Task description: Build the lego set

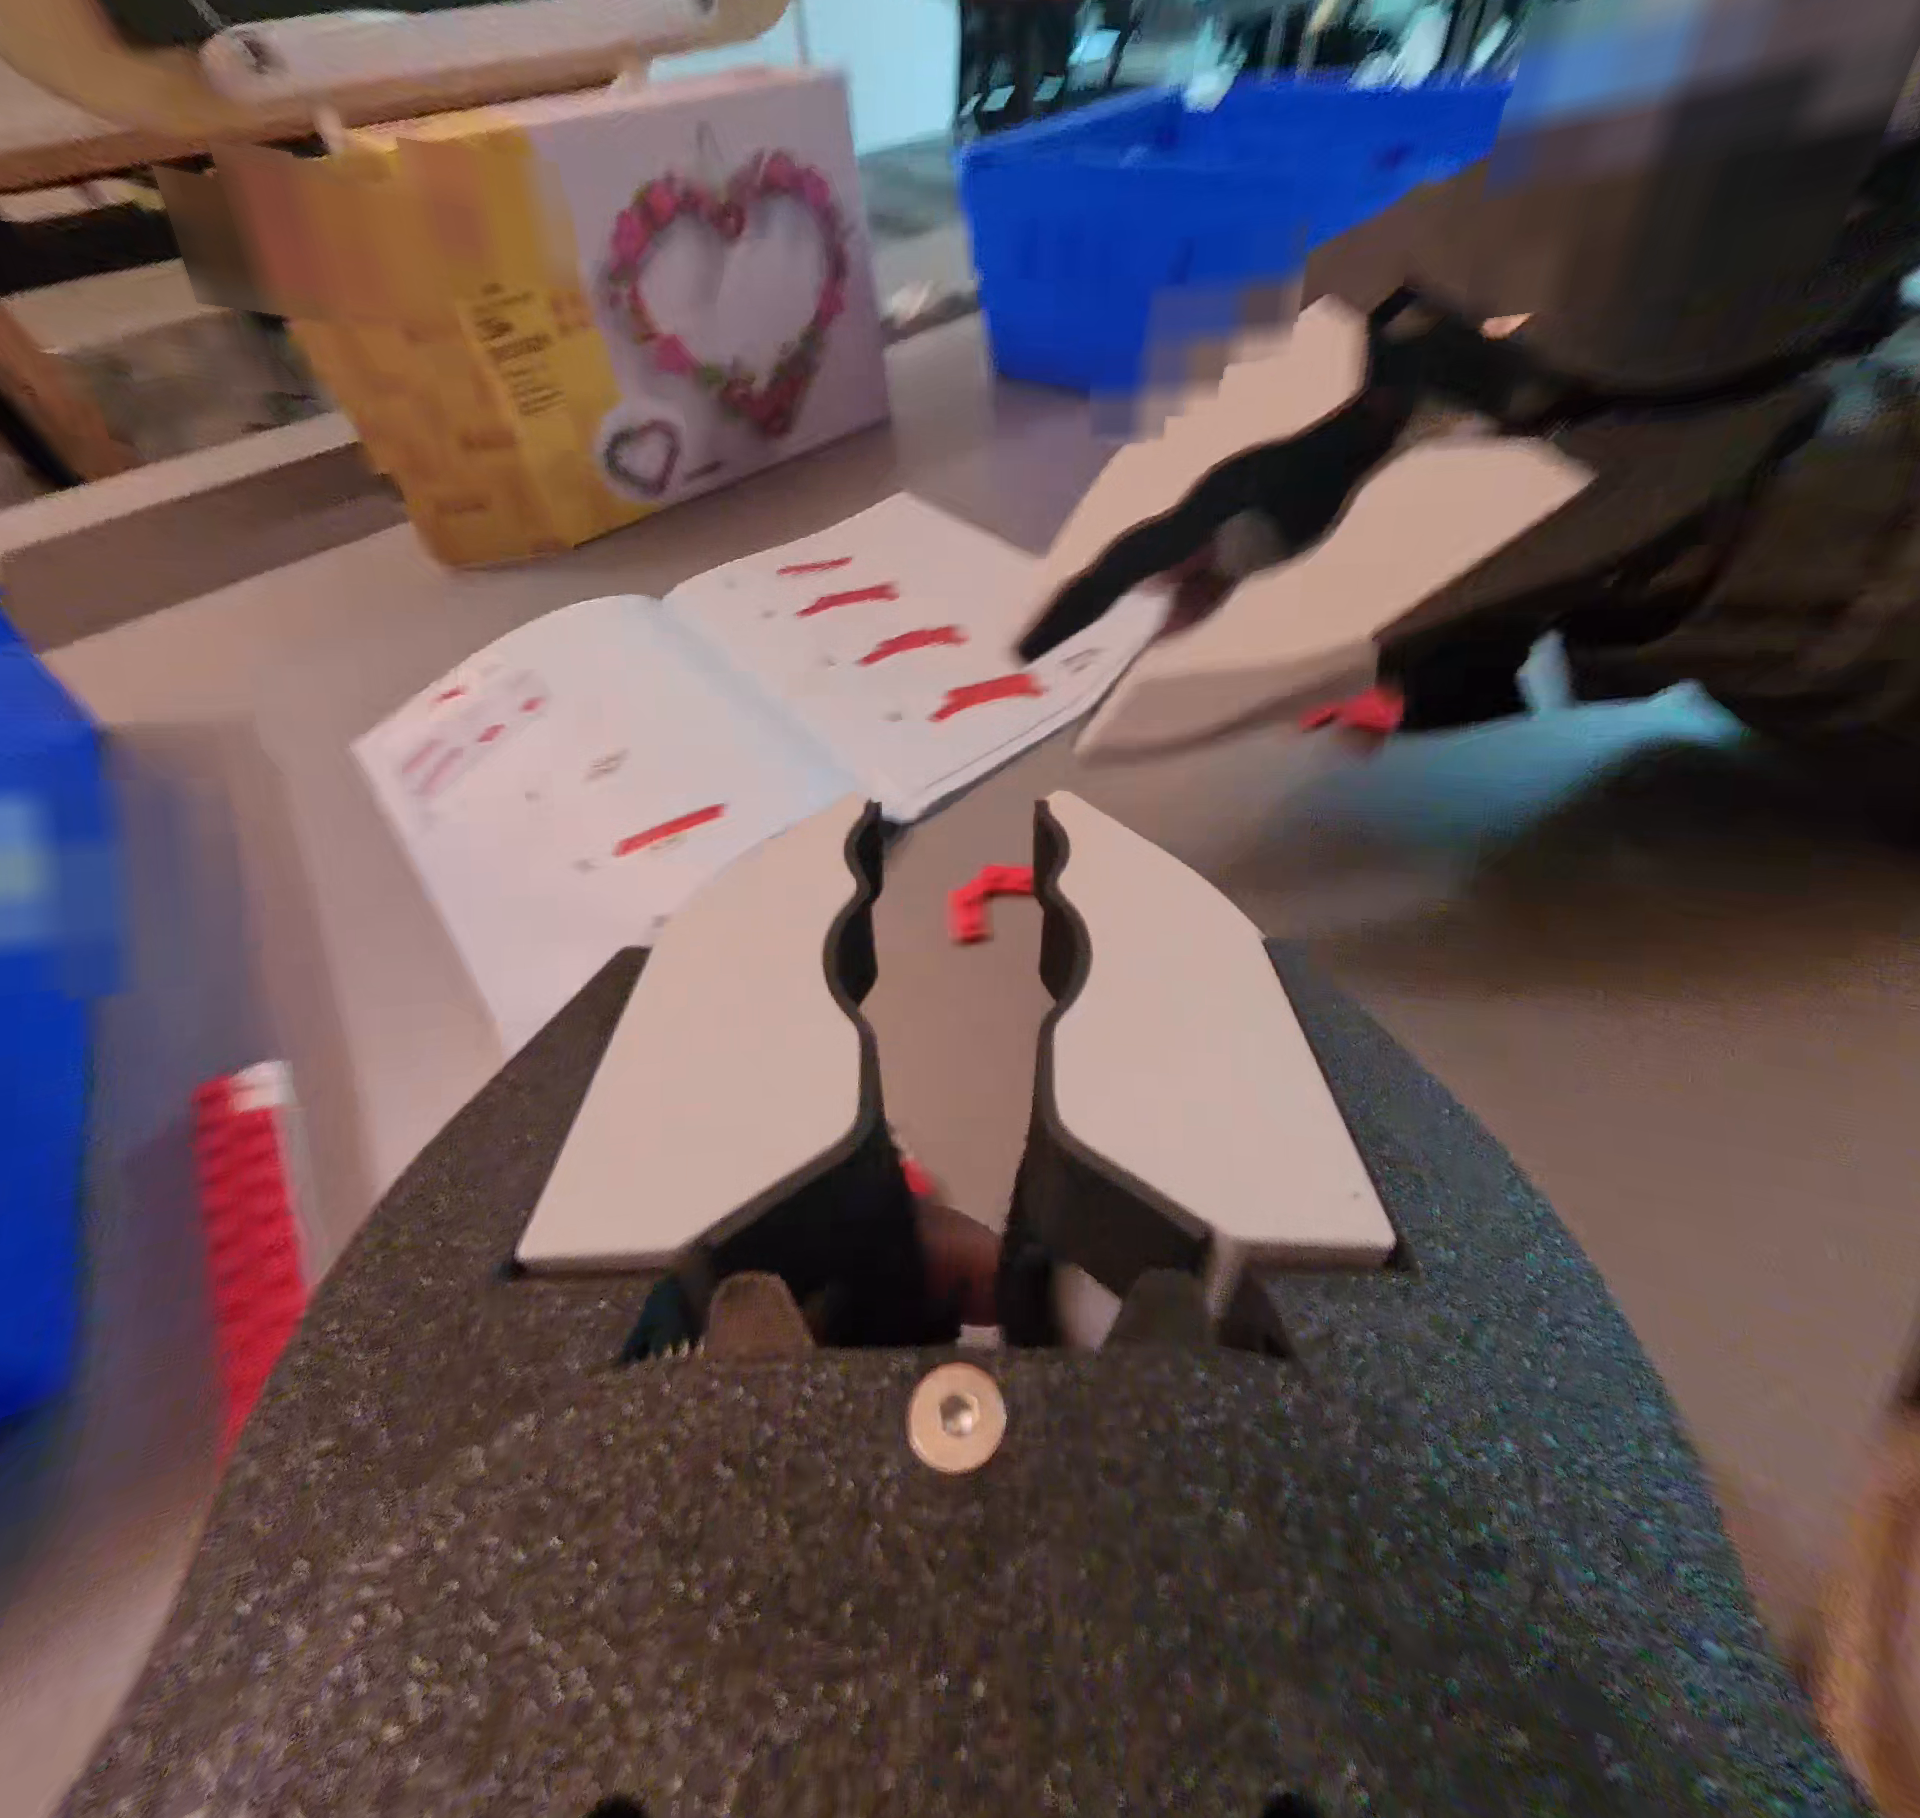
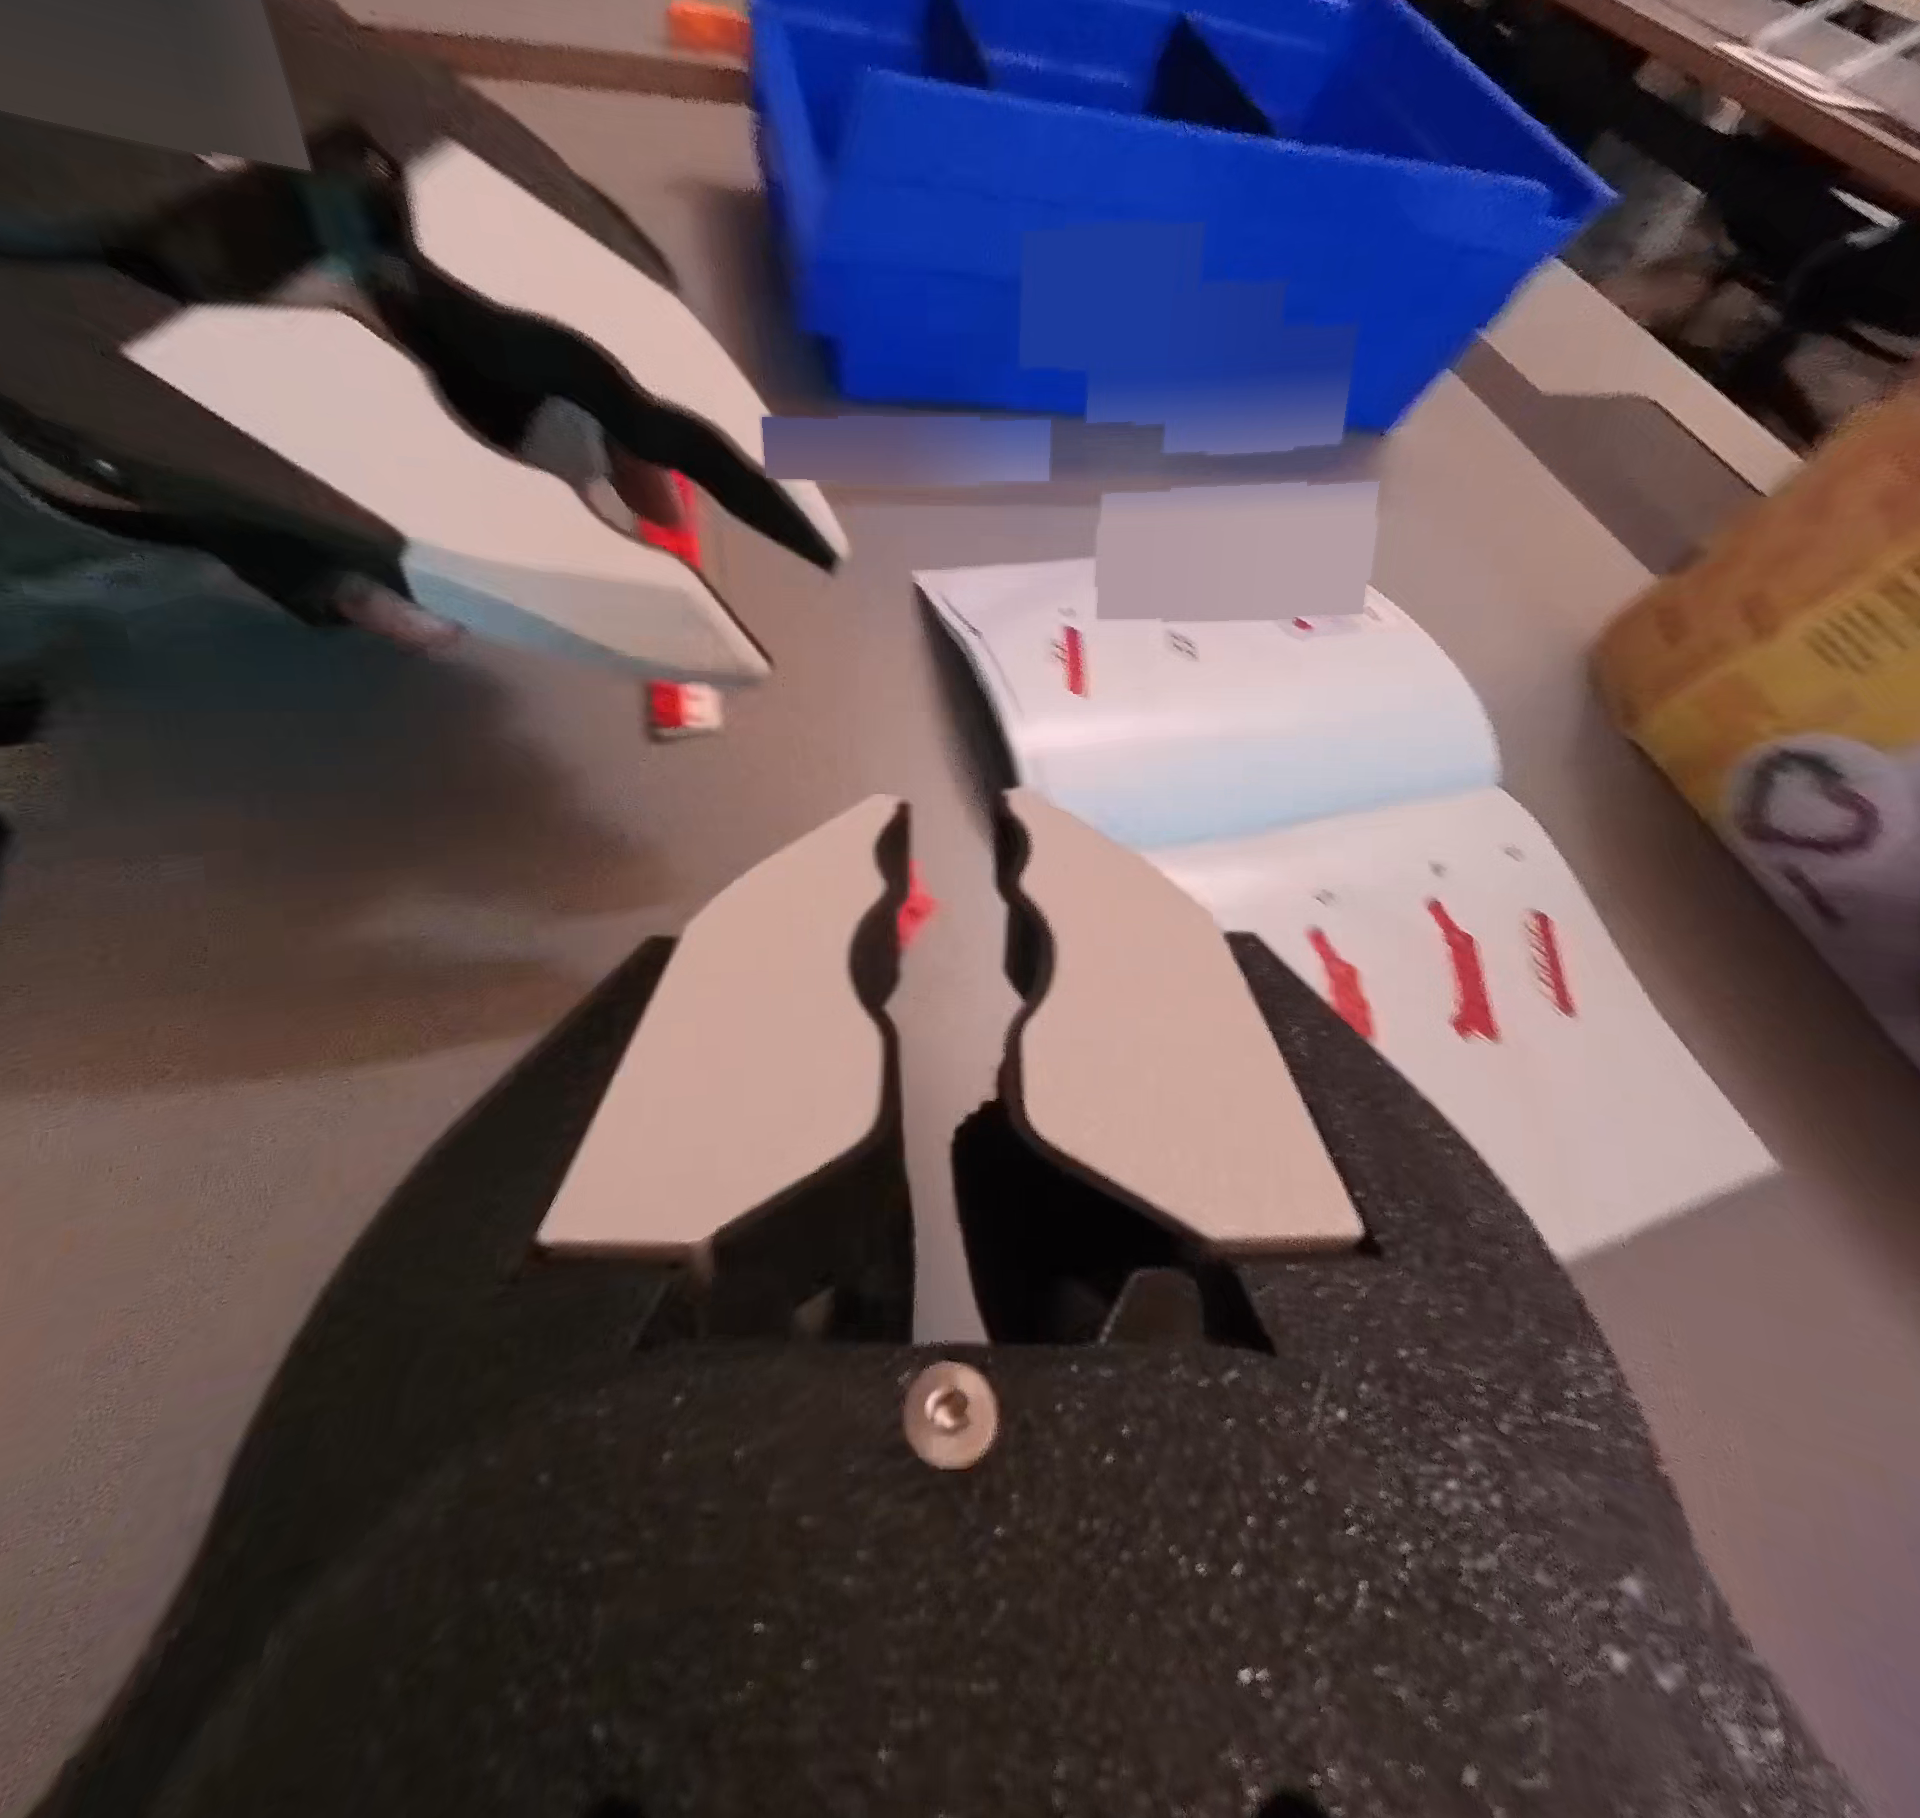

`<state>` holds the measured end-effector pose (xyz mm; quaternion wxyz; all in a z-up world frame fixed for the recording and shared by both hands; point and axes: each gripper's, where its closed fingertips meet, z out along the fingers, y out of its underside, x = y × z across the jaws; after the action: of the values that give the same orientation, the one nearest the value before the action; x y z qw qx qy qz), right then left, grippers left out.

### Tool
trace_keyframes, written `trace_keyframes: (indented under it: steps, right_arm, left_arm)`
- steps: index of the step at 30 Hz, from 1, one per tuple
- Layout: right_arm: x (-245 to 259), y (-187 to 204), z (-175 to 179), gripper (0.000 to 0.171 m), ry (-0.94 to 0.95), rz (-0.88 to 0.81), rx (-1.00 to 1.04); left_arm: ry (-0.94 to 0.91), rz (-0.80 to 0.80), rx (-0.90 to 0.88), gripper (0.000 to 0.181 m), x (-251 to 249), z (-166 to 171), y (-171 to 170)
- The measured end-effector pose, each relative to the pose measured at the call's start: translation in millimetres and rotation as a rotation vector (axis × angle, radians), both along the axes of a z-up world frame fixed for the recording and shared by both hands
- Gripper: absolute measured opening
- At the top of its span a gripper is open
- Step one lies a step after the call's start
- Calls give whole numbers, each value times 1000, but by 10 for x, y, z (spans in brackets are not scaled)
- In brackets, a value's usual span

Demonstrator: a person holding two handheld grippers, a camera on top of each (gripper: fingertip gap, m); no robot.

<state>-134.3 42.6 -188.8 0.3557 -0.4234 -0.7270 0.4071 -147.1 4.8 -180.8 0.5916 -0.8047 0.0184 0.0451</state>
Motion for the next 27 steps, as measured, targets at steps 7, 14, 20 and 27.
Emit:
trace_keyframes:
  steps: [7, 14, 20, 27]
  right_arm:
    - [-406, 645, -448, 0, -358, -140, 122]
    - [-274, 591, -643, 0, -413, -93, 170]
    - [-411, 934, -134, 82, -451, 17, 13]
    - [-619, 1234, -431, 98, -604, 144, 86]
  left_arm:
    - [223, -12, -451, 10, -929, -309, 458]
    - [272, -154, -606, 0, -755, -717, 487]
    - [278, -165, -508, 52, -940, -165, 799]
    - [148, -246, -810, 59, -1329, -381, 1400]
